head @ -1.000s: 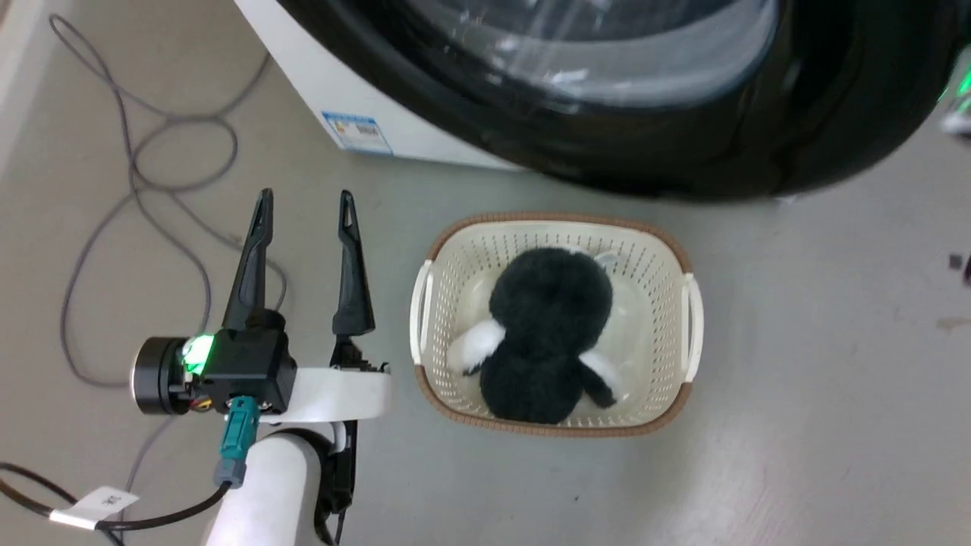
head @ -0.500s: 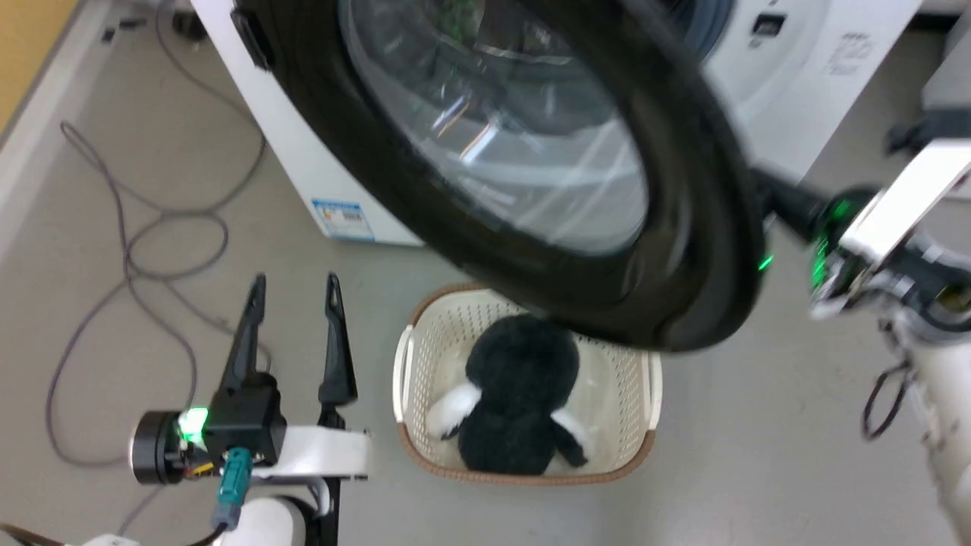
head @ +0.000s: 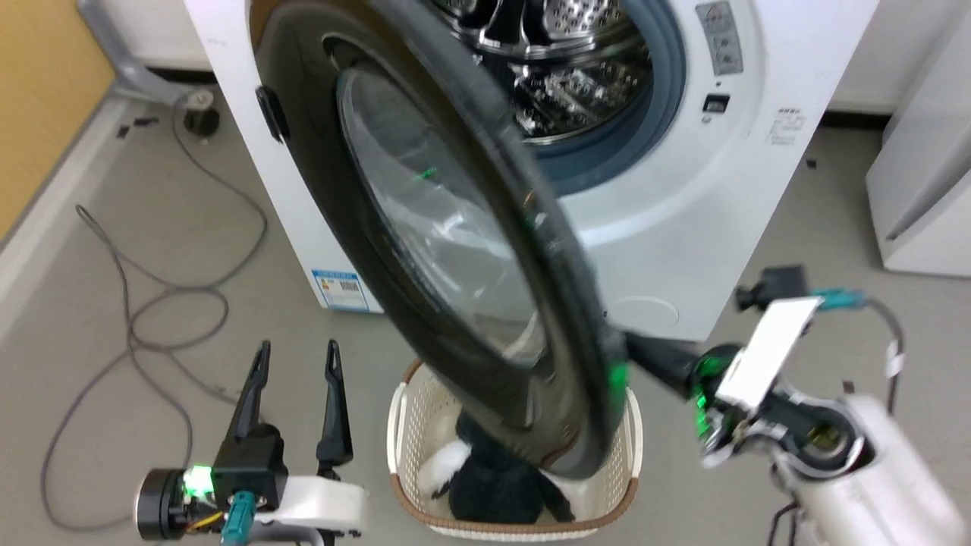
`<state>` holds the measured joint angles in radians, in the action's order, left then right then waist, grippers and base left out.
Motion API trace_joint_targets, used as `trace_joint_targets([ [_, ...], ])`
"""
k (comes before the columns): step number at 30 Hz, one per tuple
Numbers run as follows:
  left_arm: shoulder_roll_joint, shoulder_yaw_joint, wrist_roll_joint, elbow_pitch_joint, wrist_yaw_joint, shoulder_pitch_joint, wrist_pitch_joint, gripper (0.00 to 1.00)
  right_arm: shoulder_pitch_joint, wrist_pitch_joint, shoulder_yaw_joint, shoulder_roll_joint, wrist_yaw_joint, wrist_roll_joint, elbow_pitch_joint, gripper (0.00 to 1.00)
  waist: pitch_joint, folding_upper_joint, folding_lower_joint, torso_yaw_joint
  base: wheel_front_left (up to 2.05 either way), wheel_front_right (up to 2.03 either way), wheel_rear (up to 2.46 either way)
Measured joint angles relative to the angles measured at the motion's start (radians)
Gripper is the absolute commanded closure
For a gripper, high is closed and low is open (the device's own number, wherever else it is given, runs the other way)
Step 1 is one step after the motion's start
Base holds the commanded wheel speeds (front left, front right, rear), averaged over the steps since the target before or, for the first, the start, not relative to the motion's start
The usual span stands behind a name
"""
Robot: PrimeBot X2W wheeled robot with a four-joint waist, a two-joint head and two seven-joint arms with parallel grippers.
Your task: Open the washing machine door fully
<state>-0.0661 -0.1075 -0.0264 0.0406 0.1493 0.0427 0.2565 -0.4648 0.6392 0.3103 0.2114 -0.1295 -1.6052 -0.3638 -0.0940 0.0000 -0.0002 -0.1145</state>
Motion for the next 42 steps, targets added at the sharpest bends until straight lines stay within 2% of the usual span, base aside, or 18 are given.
trace_joint_targets([
  [16, -0.007, 0.016, 0.000, 0.021, -0.011, -0.085, 0.000, 0.00, 0.206, 0.006, 0.109, -0.117, 0.000, 0.005, 0.100, 1.00, 0.091, 0.0000, 0.0000, 0.000, 0.00, 0.00, 0.00],
  [21, -0.007, 0.022, 0.000, 0.023, -0.011, -0.091, 0.000, 0.00, 0.252, -0.055, 0.100, -0.139, 0.000, 0.004, 0.145, 1.00, 0.104, 0.0000, 0.0000, 0.012, 0.00, 0.00, 0.00],
  [23, -0.007, 0.024, 0.000, 0.024, -0.010, -0.093, 0.000, 0.00, 0.265, -0.110, 0.061, -0.142, 0.000, 0.005, 0.162, 1.00, 0.109, 0.0000, 0.0000, 0.014, 0.00, 0.00, 0.00],
  [26, -0.007, 0.029, 0.000, 0.024, -0.011, -0.099, 0.000, 0.00, 0.274, -0.235, 0.006, -0.139, 0.000, 0.070, 0.222, 1.00, 0.111, 0.0000, 0.0000, 0.021, 0.00, 0.00, 0.00],
  [29, -0.007, 0.031, 0.000, 0.025, -0.011, -0.100, 0.000, 0.00, 0.277, -0.392, -0.045, -0.136, 0.000, 0.136, 0.292, 1.00, 0.112, 0.0000, 0.0000, 0.026, 0.00, 0.00, 0.00],
  [32, -0.007, 0.034, 0.000, 0.025, -0.012, -0.100, 0.000, 0.00, 0.278, -0.546, -0.110, -0.138, 0.000, 0.145, 0.351, 1.00, 0.113, 0.0000, 0.0001, 0.031, 0.00, 0.00, 0.00],
  [33, -0.007, 0.036, 0.000, 0.024, -0.012, -0.100, 0.000, 0.00, 0.278, -0.641, -0.134, -0.127, 0.000, 0.181, 0.391, 1.00, 0.115, 0.0000, 0.0001, 0.035, 0.00, 0.00, 0.00],
  [37, -0.007, 0.040, 0.000, 0.023, -0.012, -0.100, 0.000, 0.00, 0.279, -0.843, -0.130, -0.047, 0.000, 0.347, 0.424, 1.00, 0.121, 0.0000, 0.0001, 0.039, 0.00, 0.00, 0.00],
  [39, -0.007, 0.044, 0.000, 0.021, -0.012, -0.101, 0.000, 0.00, 0.283, -0.886, -0.121, -0.006, 0.000, 0.450, 0.426, 1.00, 0.125, 0.0000, 0.0001, 0.040, 0.00, 0.00, 0.00],
  [42, -0.007, 0.052, 0.000, 0.015, -0.012, -0.105, 0.000, 0.00, 0.306, -0.896, -0.165, 0.000, 0.000, 0.641, 0.436, 1.00, 0.131, 0.0000, 0.0001, 0.042, 0.00, 0.00, 0.00],
])
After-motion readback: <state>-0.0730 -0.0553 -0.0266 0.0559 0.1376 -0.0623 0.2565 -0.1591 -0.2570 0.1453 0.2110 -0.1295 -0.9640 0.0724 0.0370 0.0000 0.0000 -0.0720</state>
